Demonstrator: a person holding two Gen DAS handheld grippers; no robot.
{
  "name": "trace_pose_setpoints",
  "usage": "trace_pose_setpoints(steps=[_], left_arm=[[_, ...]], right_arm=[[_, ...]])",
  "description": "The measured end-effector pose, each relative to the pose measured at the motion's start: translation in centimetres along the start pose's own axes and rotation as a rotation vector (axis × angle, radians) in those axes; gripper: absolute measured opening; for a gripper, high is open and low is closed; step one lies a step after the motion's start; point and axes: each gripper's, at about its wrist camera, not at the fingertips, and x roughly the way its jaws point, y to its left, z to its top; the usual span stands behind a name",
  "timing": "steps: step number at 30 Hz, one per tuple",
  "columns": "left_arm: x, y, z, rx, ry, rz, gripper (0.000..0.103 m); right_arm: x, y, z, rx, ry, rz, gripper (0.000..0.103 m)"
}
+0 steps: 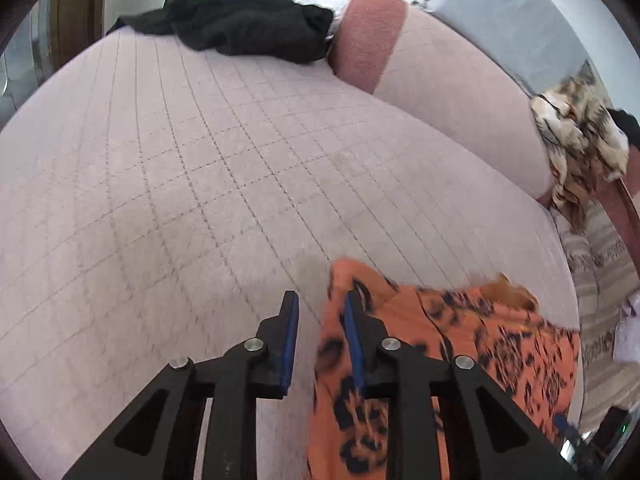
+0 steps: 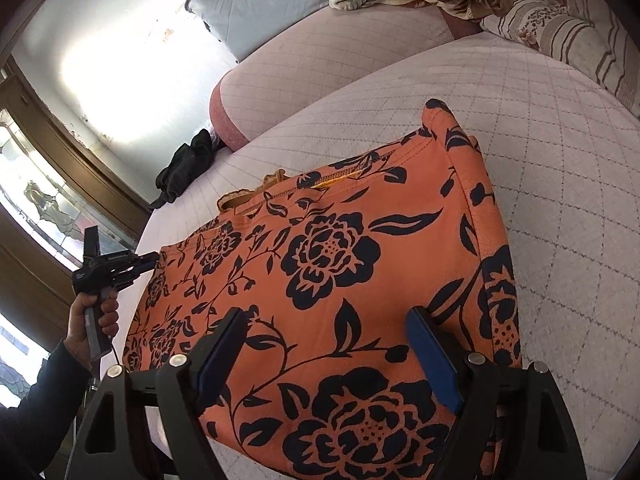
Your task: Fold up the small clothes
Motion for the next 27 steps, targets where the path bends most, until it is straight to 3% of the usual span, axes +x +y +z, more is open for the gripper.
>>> trace_pose_setpoints(steps=[3, 7, 12, 27], left_arm=[[-3.7, -2.0, -3.6, 0.084, -0.052, 0.031, 0.05], [-6.1, -4.0, -8.3, 0.162, -0.03, 0.099, 0.055], [-6.9, -4.6, -12.2, 0.169, -0.016, 0.173, 0.058], [-6.1, -6.8, -14.3, 0.215, 0.01, 0.235, 0.063]], right_arm=[[-0.1, 0.0, -0.1, 0.001, -0.007, -0.001, 0.084], [0.0, 0.1, -0.1, 0.004, -0.013, -0.009, 0.084], [0.1, 0.3, -0.2, 0.008, -0.021, -0.028, 0.084], [-0.7, -0.1, -0.5, 0.022, -0.035, 0.002, 0.084]])
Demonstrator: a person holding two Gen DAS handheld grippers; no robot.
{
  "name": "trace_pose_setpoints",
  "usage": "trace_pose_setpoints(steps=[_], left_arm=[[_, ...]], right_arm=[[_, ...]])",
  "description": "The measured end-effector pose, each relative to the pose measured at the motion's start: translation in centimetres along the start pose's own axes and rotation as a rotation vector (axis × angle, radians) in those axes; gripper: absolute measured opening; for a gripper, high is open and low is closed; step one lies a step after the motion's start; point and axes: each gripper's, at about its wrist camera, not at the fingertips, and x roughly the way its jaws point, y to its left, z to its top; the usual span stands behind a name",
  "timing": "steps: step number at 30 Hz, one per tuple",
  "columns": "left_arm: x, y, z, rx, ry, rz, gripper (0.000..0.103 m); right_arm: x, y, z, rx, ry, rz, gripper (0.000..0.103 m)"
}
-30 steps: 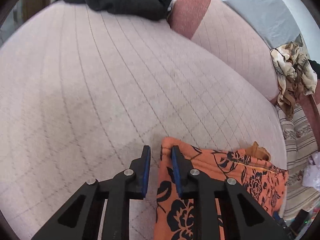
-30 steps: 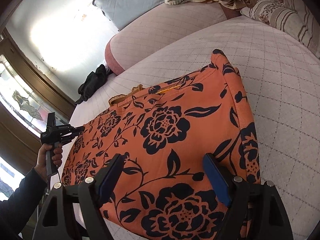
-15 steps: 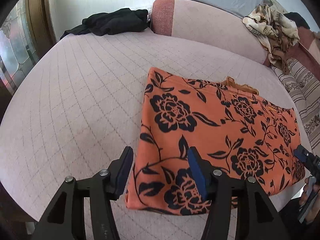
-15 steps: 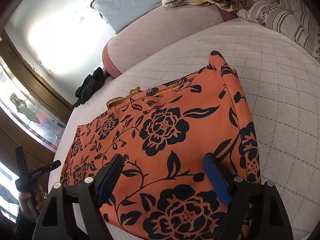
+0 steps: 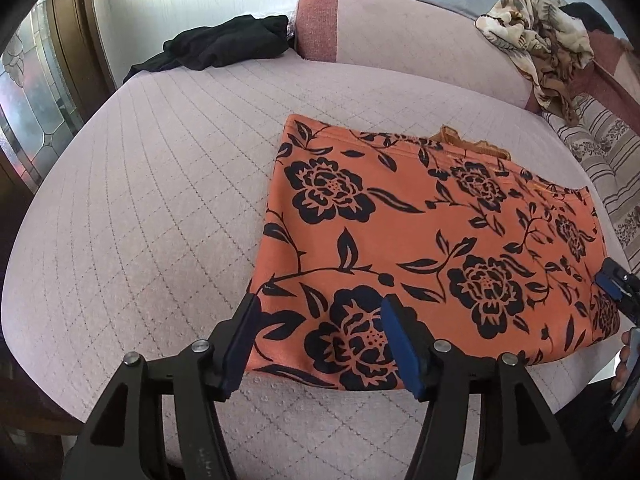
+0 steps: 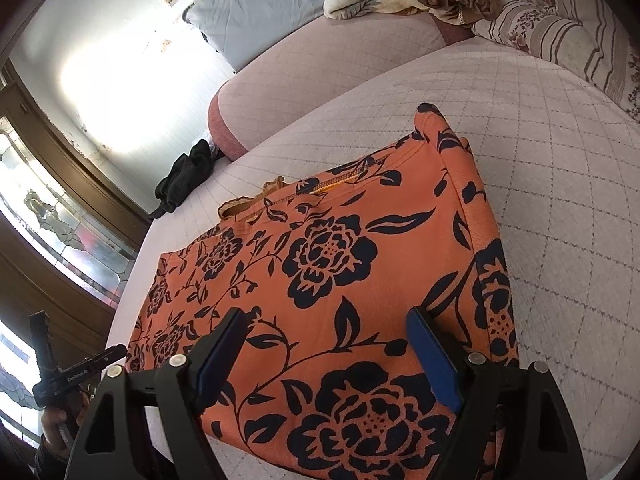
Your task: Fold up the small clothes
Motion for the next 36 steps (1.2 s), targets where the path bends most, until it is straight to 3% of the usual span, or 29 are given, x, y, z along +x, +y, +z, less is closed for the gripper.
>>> trace_pose_setpoints(steps=[2, 4, 6, 8, 12, 15, 17, 18, 20, 23, 25, 26, 28, 31, 32, 34, 36], left_arm=[[1.9, 0.0, -0.5, 0.022, 0.059, 0.035, 0.064], [2.5, 0.2, -1.0, 0.024, 0.039, 0.055, 0.074], [2.1, 0.6, -0.8, 0.003, 0.049, 0.053, 0.077], [0.6, 0.9, -0.4, -0.026, 0.005, 0.039, 0.076], [-0.9, 0.1, 0.4, 0.019, -0.08, 0.033, 0.077], [2.1, -0.5, 0.1, 0.055, 0.016, 0.069, 0.077], [2.8, 0.0, -0.5, 0.017, 0.006, 0.049, 0.079], [2.6, 0.3, -0.5, 0.002, 0.009, 0.043, 0.08], [2.0, 0.4, -0.3, -0.004, 0.003, 0.05, 0.079], [1.3, -0.4, 0.1, 0.024, -0.03, 0.05, 0.079], [1.6, -1.2, 0.3, 0.053, -0.025, 0.046, 0.079], [2.0, -1.6, 0.4, 0.061, -0.017, 0.056, 0.079], [2.3, -2.0, 0.5, 0.063, -0.021, 0.069, 0.079], [2.4, -1.8, 0.6, 0.046, -0.014, 0.063, 0.079], [2.4, -1.7, 0.6, 0.043, -0.009, 0.066, 0.079], [2.3, -1.4, 0.5, 0.038, -0.011, 0.067, 0.079], [2.2, -1.1, 0.2, 0.033, -0.004, 0.069, 0.079]], right_arm=[[-0.1, -0.2, 0.0, 0.009, -0.001, 0.009, 0.084], [-0.2, -0.3, 0.1, 0.013, -0.001, 0.016, 0.084], [-0.3, -0.3, 0.1, 0.018, 0.0, 0.019, 0.084], [-0.8, -0.4, 0.2, 0.043, -0.004, 0.018, 0.084], [-2.6, 0.6, 0.9, 0.062, -0.058, 0.062, 0.084], [-1.8, 0.8, 1.4, 0.076, -0.026, 0.105, 0.084], [-0.2, -1.2, 0.9, 0.15, 0.051, 0.021, 0.081], [-0.3, -2.5, 0.5, 0.211, 0.038, 0.065, 0.074], [-1.2, -3.3, 0.9, 0.287, 0.028, 0.081, 0.071], [-1.7, -0.9, 3.3, 0.212, 0.027, 0.05, 0.075], [-1.1, 0.8, 5.6, 0.149, 0.023, 0.114, 0.075], [-0.2, 1.2, 7.0, 0.134, 0.035, 0.135, 0.08], [2.7, 0.5, 9.4, 0.139, 0.102, 0.148, 0.083], [7.1, -5.0, 11.7, 0.262, 0.157, 0.005, 0.082], [7.4, -7.0, 12.1, 0.349, 0.124, 0.048, 0.077], [6.2, -8.7, 12.1, 0.484, 0.033, 0.103, 0.075], [4.7, -7.2, 12.1, 0.407, 0.004, 0.052, 0.077]])
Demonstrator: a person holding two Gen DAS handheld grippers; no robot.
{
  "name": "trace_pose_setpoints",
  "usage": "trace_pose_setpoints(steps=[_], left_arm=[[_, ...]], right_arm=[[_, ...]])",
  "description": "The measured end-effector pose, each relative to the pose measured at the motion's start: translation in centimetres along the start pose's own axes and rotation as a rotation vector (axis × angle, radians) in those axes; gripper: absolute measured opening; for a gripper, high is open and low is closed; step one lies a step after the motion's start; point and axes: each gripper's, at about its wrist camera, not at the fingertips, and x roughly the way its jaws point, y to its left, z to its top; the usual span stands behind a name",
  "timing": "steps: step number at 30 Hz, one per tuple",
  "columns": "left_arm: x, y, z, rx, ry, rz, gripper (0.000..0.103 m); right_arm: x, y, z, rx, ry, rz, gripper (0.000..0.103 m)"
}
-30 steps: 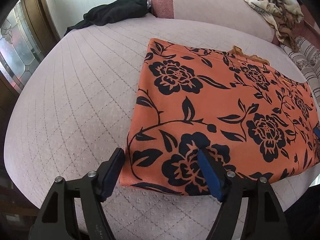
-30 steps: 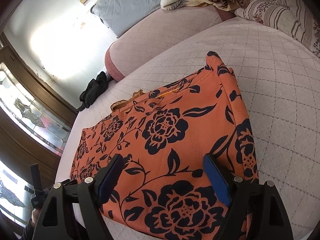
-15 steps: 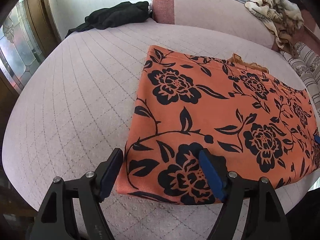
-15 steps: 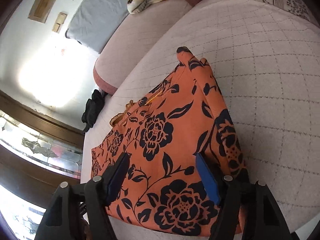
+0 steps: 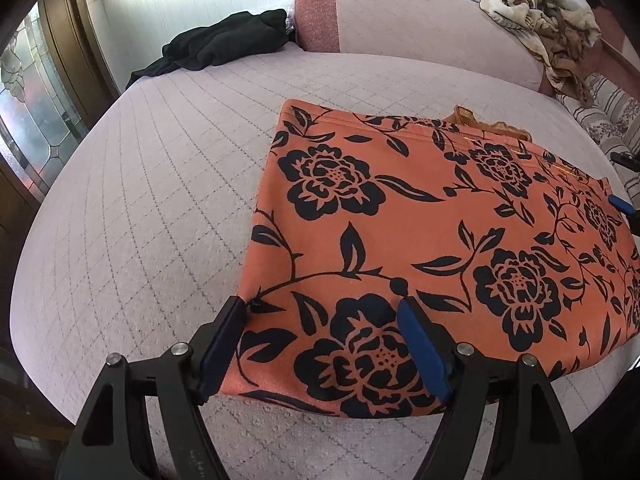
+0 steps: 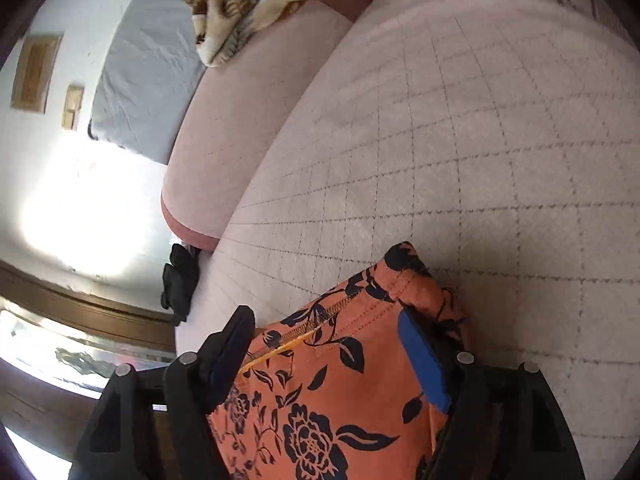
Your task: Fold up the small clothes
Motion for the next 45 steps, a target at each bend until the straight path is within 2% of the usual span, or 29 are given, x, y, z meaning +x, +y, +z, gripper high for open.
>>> trace_pose_setpoints(steps=[1, 5, 8, 10, 12, 14, 17, 21, 26, 31, 40, 45], left_arm=[[0.0, 0.1, -0.1, -0.001, 0.001, 0.001, 0.079], [-0.6, 0.0, -0.5, 0.0, -0.005, -0.004, 0.079], [-1.2, -0.2, -0.9, -0.003, -0.005, -0.01, 0.079], [-1.8, -0.5, -1.2, 0.0, -0.009, -0.016, 0.079], [-2.6, -0.7, -1.3, 0.004, -0.022, -0.021, 0.079], [-3.4, -0.9, -1.5, 0.005, -0.04, -0.029, 0.079], [-4.4, -1.3, -1.7, 0.016, -0.049, -0.036, 0.079], [-5.2, -2.1, -1.8, 0.04, -0.058, -0.029, 0.079], [-5.6, -3.4, -1.4, 0.048, -0.067, -0.022, 0.079], [-5.0, -5.1, -0.6, 0.081, -0.065, -0.014, 0.079], [-3.8, -7.1, 0.5, 0.104, -0.051, -0.022, 0.079], [-4.5, -6.8, 1.1, 0.029, -0.122, -0.057, 0.079]], right_arm=[[-0.7, 0.7, -0.7, -0.039, -0.001, -0.029, 0.077], [-4.8, 2.9, -5.1, -0.138, -0.028, -0.036, 0.077], [-8.7, 3.5, -9.0, -0.152, -0.053, 0.012, 0.079], [-10.9, 3.2, -11.7, -0.145, -0.048, 0.051, 0.079], [-12.0, 2.5, -14.8, -0.1, -0.04, 0.08, 0.085], [-11.7, 1.3, -17.7, -0.035, 0.002, 0.093, 0.085], [-9.7, -0.8, -19.8, 0.055, 0.061, 0.084, 0.085], [-8.9, -3.2, -19.3, 0.195, 0.037, 0.069, 0.085], [-8.4, -4.6, -17.1, 0.281, -0.015, 0.083, 0.086], [-8.2, -4.7, -15.6, 0.281, -0.067, 0.094, 0.084], [-8.3, -4.8, -15.2, 0.275, -0.079, 0.109, 0.085], [-8.6, -3.9, -14.8, 0.23, -0.098, 0.091, 0.085]])
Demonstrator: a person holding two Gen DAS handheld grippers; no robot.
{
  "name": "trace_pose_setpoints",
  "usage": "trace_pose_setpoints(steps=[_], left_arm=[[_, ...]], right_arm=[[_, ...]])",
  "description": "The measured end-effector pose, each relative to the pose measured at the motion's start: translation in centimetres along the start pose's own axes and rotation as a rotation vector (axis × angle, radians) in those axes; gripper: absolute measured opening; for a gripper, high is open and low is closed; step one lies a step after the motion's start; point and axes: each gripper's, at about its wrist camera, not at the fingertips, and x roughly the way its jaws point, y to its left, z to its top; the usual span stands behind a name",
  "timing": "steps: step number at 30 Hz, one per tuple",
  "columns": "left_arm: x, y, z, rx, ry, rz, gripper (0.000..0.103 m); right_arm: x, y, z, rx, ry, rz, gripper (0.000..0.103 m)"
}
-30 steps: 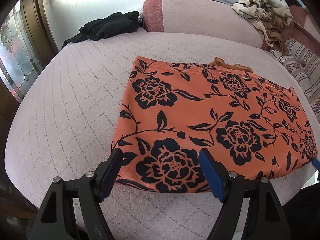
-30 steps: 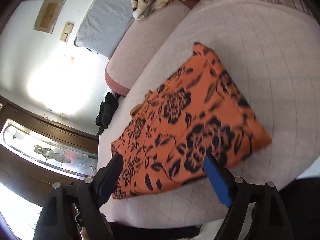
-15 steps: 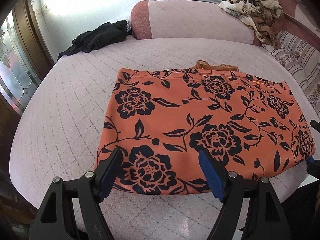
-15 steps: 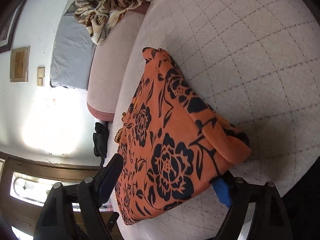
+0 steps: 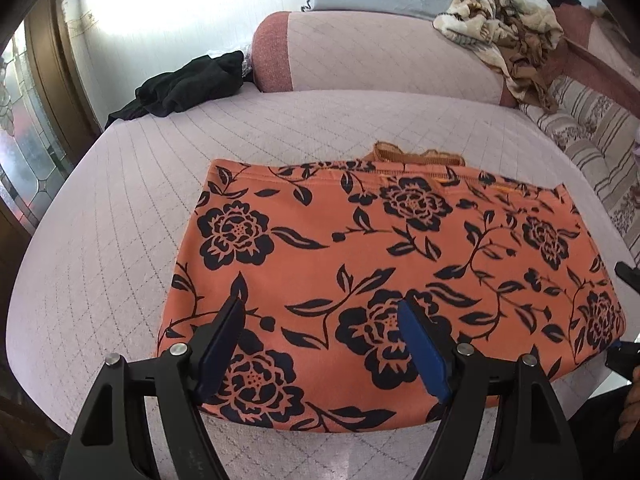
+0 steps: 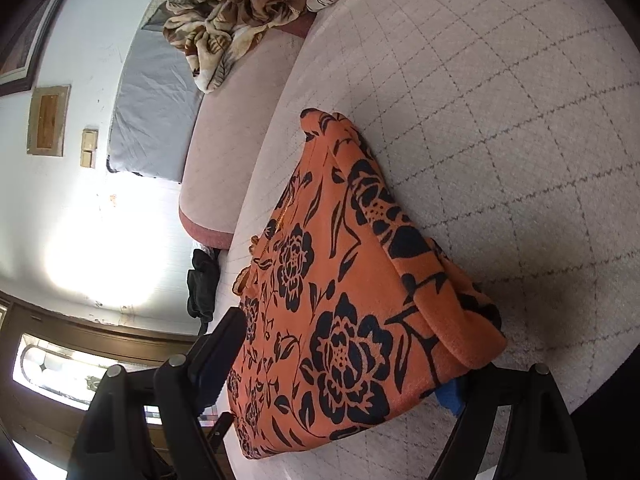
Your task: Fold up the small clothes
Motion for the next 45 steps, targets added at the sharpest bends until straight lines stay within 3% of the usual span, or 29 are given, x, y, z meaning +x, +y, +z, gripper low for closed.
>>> trace_pose_setpoints(steps=[3, 5, 8, 12, 13, 15, 16, 17, 18, 19, 21, 23, 25, 26, 27, 28, 30, 33, 37, 40, 41, 42, 43, 45], left_arm=[[1.6, -0.5, -0.1, 0.001, 0.028, -0.012, 0.081], [4.6, -1.3, -0.9, 0.058, 0.138, 0.012, 0.082], [3.6, -1.4, -0.9, 0.052, 0.087, 0.019, 0.083], [1.2, -1.3, -0.2, 0.022, -0.006, -0.028, 0.084], [1.5, -1.5, -0.3, 0.026, -0.004, -0.022, 0.084], [4.4, -2.6, -1.1, 0.078, 0.121, -0.034, 0.086], [5.3, -3.0, -1.5, 0.117, 0.135, -0.009, 0.088], [4.5, -3.3, -1.6, 0.134, 0.077, 0.008, 0.088], [3.9, -3.4, -1.3, 0.136, 0.087, 0.011, 0.087], [3.1, -3.2, -0.9, 0.114, 0.092, -0.015, 0.087], [1.1, -2.5, -0.5, 0.055, 0.013, -0.082, 0.087], [0.7, -2.3, -0.5, 0.05, -0.032, -0.065, 0.087], [4.0, -3.5, -1.2, 0.12, 0.101, -0.019, 0.087], [5.2, -3.7, -1.6, 0.136, 0.125, -0.011, 0.089], [4.4, -3.4, -1.6, 0.12, 0.071, -0.014, 0.089], [3.8, -3.1, -1.4, 0.109, 0.077, -0.015, 0.089], [2.1, -2.4, -0.8, 0.071, 0.054, -0.058, 0.088], [0.5, -1.1, -0.4, 0.045, -0.035, -0.026, 0.088], [4.2, 0.0, -1.7, 0.04, 0.107, 0.007, 0.089], [3.7, -0.7, -2.4, 0.113, 0.03, 0.038, 0.092], [3.6, -0.7, -2.4, 0.115, 0.03, 0.035, 0.092], [3.6, -0.4, -2.3, 0.1, 0.039, 0.02, 0.092], [3.4, 0.0, -2.3, 0.084, 0.044, 0.002, 0.092], [3.2, 0.6, -2.4, 0.074, 0.041, -0.026, 0.092]], right_arm=[[0.2, 0.4, 0.0, -0.029, 0.0, -0.021, 0.085], [0.5, 0.2, 0.0, -0.023, 0.005, -0.031, 0.086], [0.4, 0.4, 0.1, -0.024, 0.003, -0.031, 0.085], [-0.1, 1.6, 0.3, -0.083, -0.015, -0.048, 0.085], [0.1, 1.6, 0.2, -0.086, -0.013, -0.06, 0.085], [0.7, 1.3, 0.1, -0.086, -0.007, -0.091, 0.085], [1.0, 1.0, 0.1, -0.08, -0.003, -0.108, 0.085], [1.1, 0.8, 0.1, -0.075, -0.003, -0.111, 0.085], [1.1, 0.9, 0.2, -0.082, -0.006, -0.118, 0.084], [1.0, 1.2, 0.2, -0.096, -0.007, -0.127, 0.084], [0.8, 1.9, 0.1, -0.117, -0.017, -0.134, 0.084], [0.7, 2.4, 0.0, -0.143, -0.023, -0.147, 0.084], [0.9, 2.9, -0.2, -0.172, -0.026, -0.174, 0.084], [1.1, 3.0, -0.3, -0.181, -0.025, -0.188, 0.084], [1.4, 3.0, -0.4, -0.189, -0.021, -0.2, 0.084], [1.7, 3.1, -0.4, -0.203, -0.018, -0.216, 0.083], [1.9, 3.2, -0.5, -0.231, -0.018, -0.242, 0.071], [2.1, 2.8, -0.4, -0.242, -0.015, -0.267, 0.066], [2.5, 3.5, -0.6, -0.279, -0.016, -0.312, 0.066], [3.3, 3.7, -0.4, -0.303, -0.008, -0.347, 0.066], [3.6, 3.9, -0.4, -0.326, -0.002, -0.371, 0.056], [3.9, 4.3, -0.3, -0.361, 0.002, -0.395, 0.033], [4.2, 4.6, -0.2, -0.375, 0.021, -0.396, 0.024], [4.2, 6.0, -0.2, -0.41, 0.019, -0.412, 0.017]])
